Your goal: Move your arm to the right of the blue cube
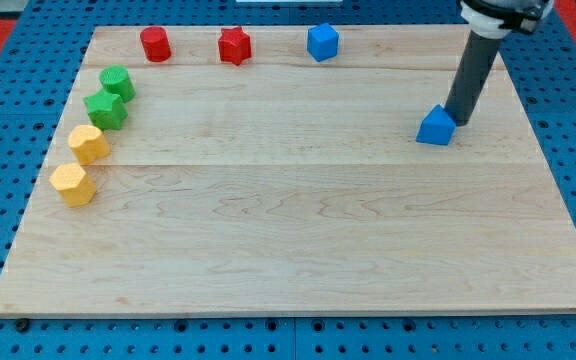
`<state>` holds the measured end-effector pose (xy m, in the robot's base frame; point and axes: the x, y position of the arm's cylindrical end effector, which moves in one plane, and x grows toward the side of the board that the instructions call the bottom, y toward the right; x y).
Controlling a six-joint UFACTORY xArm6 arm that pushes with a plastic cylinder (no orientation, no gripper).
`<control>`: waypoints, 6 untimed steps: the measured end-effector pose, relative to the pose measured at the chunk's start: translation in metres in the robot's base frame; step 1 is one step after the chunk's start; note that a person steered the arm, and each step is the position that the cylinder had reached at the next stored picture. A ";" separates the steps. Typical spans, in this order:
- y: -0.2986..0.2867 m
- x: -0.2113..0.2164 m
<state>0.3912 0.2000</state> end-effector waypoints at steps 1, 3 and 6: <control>0.000 -0.001; -0.016 -0.052; -0.071 -0.200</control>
